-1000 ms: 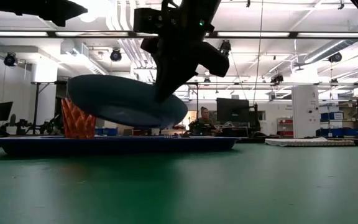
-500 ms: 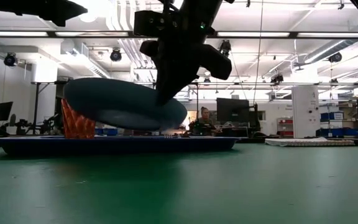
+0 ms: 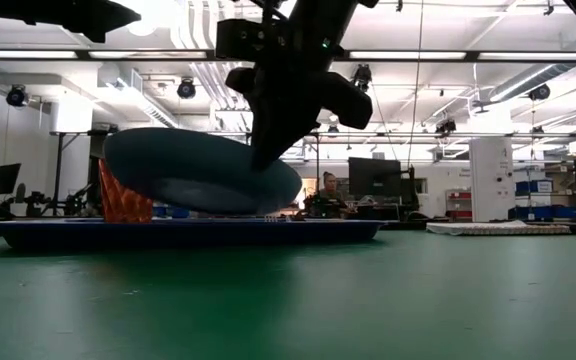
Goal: Pick and place plate/cup/fork/spoon on tray
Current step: Put the light blue plate on the blue serving tray to the left of the orange fork
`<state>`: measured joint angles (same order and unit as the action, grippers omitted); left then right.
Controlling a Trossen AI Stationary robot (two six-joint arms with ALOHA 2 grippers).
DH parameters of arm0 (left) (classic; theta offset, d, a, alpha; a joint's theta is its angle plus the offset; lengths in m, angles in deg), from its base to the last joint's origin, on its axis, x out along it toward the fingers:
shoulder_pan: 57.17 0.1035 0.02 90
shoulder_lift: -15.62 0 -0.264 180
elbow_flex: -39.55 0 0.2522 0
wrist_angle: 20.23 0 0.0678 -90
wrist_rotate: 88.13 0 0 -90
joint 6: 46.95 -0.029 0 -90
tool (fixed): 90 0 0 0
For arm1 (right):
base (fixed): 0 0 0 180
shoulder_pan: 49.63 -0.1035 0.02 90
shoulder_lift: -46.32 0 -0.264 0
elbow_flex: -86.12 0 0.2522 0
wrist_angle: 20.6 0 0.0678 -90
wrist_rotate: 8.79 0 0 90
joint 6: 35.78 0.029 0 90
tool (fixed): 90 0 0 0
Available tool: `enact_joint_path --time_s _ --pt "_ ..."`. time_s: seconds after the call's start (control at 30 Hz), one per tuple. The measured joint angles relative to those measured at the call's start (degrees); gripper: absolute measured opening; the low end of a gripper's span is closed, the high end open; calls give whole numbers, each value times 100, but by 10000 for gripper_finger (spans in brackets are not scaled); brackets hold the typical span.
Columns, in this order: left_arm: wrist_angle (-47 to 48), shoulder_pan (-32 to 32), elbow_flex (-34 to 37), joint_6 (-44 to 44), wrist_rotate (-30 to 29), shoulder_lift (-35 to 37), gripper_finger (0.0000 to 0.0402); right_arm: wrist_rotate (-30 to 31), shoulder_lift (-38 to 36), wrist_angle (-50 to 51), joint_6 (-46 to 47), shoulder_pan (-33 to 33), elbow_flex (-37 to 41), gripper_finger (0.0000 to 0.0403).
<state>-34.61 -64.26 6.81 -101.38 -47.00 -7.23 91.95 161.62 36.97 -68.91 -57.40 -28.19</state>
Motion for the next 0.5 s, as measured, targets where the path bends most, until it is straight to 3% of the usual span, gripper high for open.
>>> enact_joint_path --time_s 0.5 --pt "0 0 0 2 0 0 63 -166 461 -215 -297 59 13 9"
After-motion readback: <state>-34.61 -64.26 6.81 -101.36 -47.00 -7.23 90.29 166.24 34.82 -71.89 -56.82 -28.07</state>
